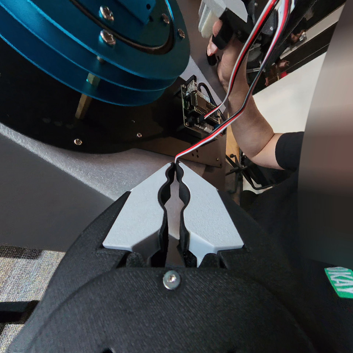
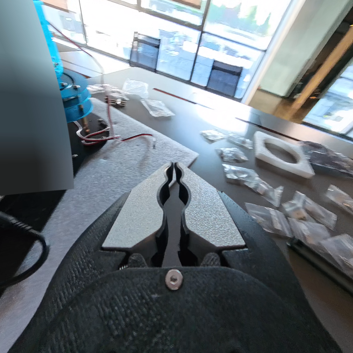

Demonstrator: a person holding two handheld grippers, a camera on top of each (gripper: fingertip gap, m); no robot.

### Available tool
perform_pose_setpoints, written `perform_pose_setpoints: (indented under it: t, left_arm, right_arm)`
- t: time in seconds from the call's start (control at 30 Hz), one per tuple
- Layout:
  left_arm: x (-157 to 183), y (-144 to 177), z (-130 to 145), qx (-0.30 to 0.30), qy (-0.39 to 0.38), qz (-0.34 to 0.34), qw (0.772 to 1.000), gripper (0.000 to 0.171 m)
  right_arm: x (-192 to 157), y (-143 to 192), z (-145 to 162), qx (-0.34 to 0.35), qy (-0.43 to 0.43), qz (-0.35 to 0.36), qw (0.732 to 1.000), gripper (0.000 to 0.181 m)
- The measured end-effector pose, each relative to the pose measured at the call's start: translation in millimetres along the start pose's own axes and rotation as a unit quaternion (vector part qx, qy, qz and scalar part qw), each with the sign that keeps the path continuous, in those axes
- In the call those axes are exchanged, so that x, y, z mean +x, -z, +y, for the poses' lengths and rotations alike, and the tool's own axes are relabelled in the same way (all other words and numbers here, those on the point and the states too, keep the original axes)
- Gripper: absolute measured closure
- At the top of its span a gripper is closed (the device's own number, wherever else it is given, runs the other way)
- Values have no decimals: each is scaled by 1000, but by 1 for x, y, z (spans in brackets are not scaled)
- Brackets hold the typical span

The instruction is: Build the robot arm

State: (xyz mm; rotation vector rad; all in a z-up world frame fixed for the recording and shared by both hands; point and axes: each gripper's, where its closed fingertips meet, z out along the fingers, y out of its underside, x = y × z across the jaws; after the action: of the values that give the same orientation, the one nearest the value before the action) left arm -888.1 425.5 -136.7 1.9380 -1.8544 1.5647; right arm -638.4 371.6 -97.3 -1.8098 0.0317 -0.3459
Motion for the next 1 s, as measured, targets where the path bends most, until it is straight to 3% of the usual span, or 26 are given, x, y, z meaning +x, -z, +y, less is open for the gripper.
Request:
perform_pose_setpoints:
  t: [0.1,0.2,0.67,1.0]
  left_arm:
    - [3,-4,-1,9,4,-7,1000,171]
    - [6,-8,1,1,18,0,1000,171]
    - [7,-7,-5,21,44,33,998,171]
    - [10,-1,-7,35,40,51,997,171]
  right_arm:
    - [-14,-5,5,-23,-28,-63,997,164]
    - [-19,-2,0,-3,-56,-94,994,161]
    - [-19,-4,6,-23,-60,-94,993,169]
    - [-29,-9,14,-59,20,-71,996,170]
